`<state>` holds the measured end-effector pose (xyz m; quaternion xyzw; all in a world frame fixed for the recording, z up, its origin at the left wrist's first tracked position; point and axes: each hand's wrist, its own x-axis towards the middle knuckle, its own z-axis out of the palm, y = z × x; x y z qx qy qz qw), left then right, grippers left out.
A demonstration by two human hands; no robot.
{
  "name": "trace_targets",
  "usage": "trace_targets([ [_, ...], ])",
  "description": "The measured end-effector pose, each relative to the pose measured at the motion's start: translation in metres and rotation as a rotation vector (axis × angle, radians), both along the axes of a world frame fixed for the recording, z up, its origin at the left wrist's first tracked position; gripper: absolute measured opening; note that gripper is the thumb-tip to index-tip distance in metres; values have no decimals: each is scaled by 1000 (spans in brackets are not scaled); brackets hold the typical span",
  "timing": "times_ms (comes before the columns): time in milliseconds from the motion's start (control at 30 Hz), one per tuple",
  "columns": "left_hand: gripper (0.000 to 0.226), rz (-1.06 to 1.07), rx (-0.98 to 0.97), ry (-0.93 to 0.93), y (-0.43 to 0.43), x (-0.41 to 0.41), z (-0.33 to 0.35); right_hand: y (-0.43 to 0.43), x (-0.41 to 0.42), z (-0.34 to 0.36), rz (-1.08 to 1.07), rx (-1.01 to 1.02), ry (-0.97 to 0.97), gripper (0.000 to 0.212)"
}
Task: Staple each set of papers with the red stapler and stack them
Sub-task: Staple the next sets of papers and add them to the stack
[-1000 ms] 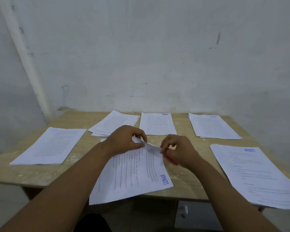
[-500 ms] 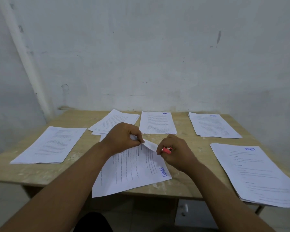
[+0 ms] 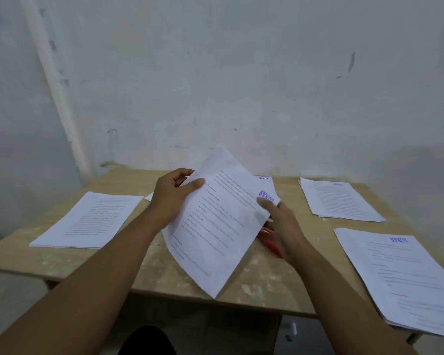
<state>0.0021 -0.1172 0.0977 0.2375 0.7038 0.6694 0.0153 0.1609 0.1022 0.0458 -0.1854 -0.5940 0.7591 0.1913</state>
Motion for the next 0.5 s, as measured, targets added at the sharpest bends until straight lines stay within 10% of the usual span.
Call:
trace_targets([
  [133,28,68,42,-69,-9,-5,-3,-25,-19,-17,152,-26,-16,48],
  [500,25,169,-726,3,-137,-93,-15,-116,-132,-19,197,99,-140,41],
])
